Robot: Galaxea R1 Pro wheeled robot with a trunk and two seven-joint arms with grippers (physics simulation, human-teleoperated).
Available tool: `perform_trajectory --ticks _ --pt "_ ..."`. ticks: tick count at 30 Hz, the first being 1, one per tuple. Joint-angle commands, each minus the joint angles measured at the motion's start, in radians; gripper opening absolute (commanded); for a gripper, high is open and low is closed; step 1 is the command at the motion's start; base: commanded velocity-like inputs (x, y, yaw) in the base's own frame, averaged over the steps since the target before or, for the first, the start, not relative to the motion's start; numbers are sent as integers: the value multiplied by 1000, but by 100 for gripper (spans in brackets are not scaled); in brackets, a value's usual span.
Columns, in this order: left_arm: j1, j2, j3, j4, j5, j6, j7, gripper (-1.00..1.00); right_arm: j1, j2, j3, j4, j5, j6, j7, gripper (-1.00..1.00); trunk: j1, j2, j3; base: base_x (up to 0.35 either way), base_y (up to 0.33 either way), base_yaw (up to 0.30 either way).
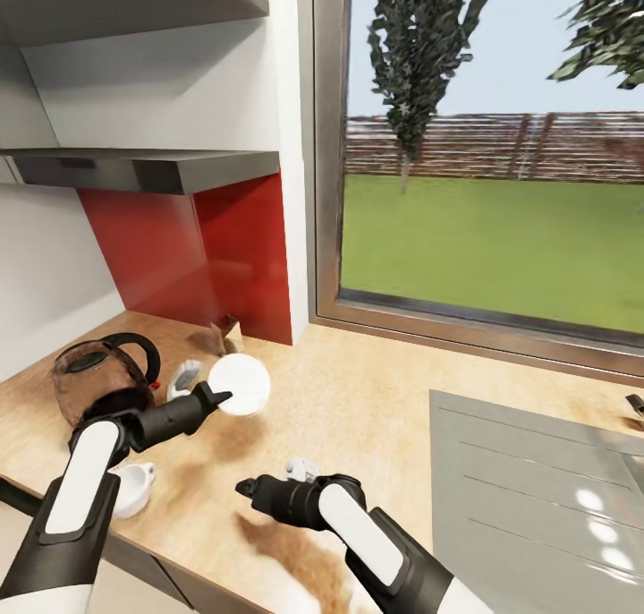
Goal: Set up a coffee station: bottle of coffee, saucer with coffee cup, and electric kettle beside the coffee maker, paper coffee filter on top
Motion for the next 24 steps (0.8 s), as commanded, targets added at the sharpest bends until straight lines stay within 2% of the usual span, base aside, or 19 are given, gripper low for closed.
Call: perform_trajectory --ticks 1,4,7,9,13,17,24 --pt "-9 3 5 -1 19 4 10 -100 -1 -3 -8 -9 -8 0 -9 100 1 -2 -2 0 0 0" --pt "-23 24 13 -1 58 5 10 -100 -1 -8 -62 -33 -8 3 -9 100 1 -2 -2 0 0 0" --pt "-28 58 17 0 122 5 10 -100 -1 -14 -141 -78 -9 6 -8 100 1 -2 -2 0 0 0" --pt "-29 77 17 1 156 5 10 -100 -1 -32 -171 -108 -9 7 -8 100 1 -2 -2 0 0 0" --pt "-28 94 17 1 185 5 10 -100 -1 -78 -190 -159 -8 8 -9 100 1 -2 -2 0 0 0" --pt "-21 95 14 0 189 5 10 -100 -1 -88 -192 -167 -8 8 -9 100 1 -2 -2 0 0 0" --pt "-17 92 6 0 186 5 10 -100 -1 -91 -192 -168 -7 6 -9 100 1 -2 -2 -34 -2 0"
